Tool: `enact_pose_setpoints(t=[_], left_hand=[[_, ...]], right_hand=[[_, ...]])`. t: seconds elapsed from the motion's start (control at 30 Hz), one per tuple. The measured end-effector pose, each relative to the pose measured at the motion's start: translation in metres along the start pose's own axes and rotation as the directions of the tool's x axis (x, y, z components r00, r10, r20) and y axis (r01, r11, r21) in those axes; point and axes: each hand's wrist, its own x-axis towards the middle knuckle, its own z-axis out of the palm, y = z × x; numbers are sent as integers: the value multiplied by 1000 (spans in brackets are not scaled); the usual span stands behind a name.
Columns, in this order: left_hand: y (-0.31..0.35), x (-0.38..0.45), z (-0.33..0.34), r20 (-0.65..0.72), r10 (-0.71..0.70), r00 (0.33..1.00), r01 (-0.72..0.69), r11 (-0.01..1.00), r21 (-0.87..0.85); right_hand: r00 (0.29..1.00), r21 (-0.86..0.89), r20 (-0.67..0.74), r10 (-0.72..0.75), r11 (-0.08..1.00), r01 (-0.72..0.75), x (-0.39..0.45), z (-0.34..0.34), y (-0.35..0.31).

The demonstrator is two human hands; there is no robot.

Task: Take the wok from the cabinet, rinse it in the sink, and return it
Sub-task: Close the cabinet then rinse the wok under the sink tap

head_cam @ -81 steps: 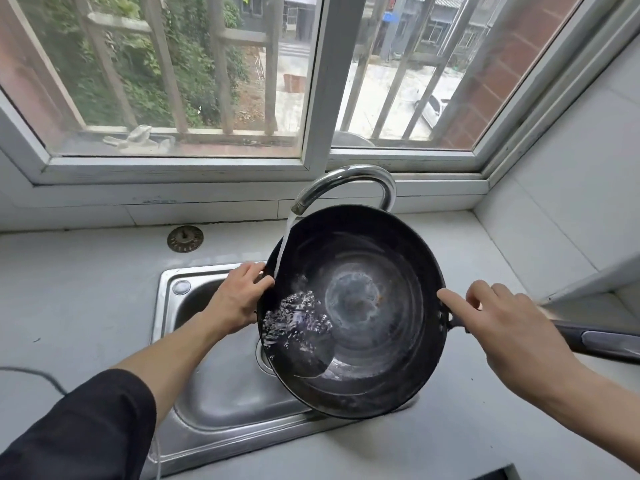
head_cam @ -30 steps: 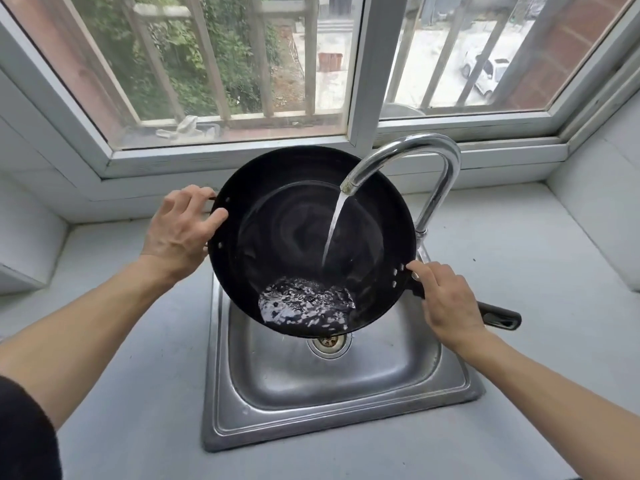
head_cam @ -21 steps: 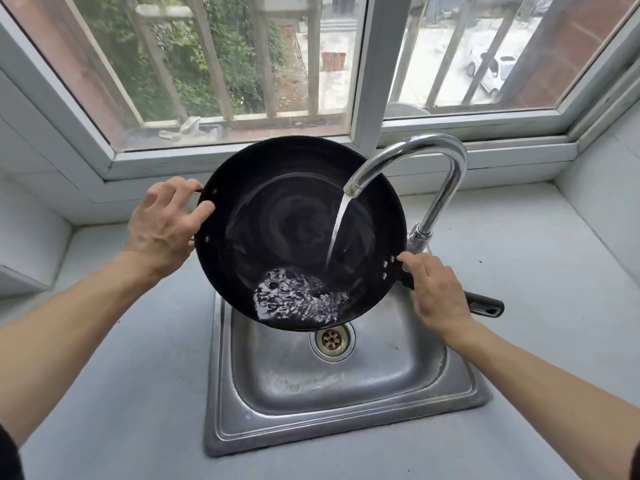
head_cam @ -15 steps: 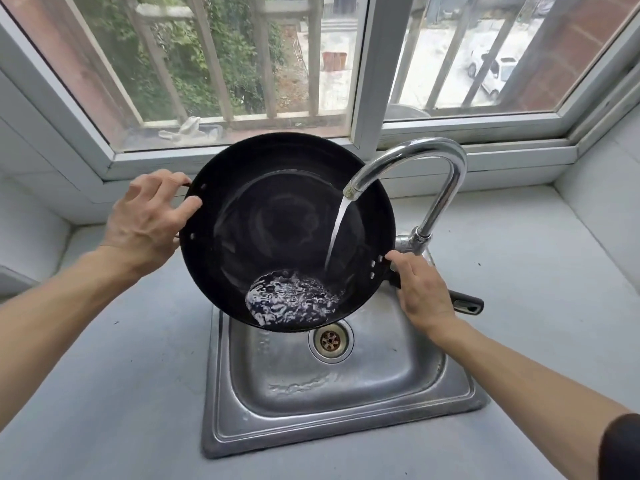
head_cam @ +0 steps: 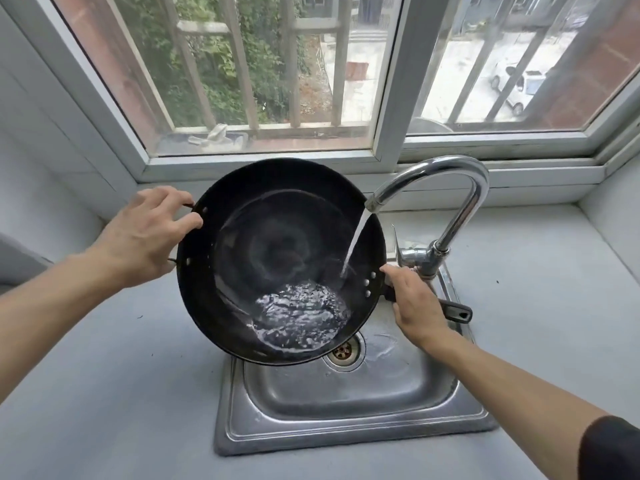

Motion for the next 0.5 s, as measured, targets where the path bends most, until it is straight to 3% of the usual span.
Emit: enact_pose_setpoints(t=[0.5], left_hand=[[3, -39, -23, 176, -37, 984, 33, 999, 27]], right_hand=[[995, 42, 88, -56, 998, 53, -5, 10, -13]])
